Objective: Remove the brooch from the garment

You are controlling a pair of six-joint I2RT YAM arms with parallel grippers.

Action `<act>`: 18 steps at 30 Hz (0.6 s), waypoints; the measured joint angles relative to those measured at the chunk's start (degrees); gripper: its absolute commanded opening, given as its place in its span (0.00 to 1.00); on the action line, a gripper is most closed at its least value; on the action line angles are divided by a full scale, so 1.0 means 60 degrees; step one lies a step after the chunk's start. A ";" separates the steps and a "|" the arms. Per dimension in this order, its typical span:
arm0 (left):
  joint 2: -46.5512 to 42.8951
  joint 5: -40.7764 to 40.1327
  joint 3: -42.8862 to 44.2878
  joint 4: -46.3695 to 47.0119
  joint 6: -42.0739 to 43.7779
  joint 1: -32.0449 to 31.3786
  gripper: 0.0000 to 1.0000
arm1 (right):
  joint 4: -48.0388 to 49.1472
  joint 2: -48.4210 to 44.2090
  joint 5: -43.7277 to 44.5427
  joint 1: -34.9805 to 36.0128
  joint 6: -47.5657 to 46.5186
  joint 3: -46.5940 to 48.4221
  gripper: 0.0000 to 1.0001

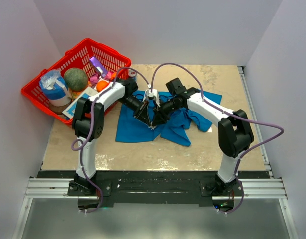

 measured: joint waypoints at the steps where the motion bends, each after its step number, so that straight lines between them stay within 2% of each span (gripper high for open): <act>1: 0.0000 0.0004 0.0004 -0.0015 0.0000 0.0000 0.00 | -0.0015 0.0004 0.0029 0.0007 -0.0033 0.0022 0.33; 18: 0.0066 0.0084 0.0062 -0.0255 0.0040 0.0000 0.00 | -0.0076 0.0004 0.0364 0.0146 -0.0386 0.0138 0.21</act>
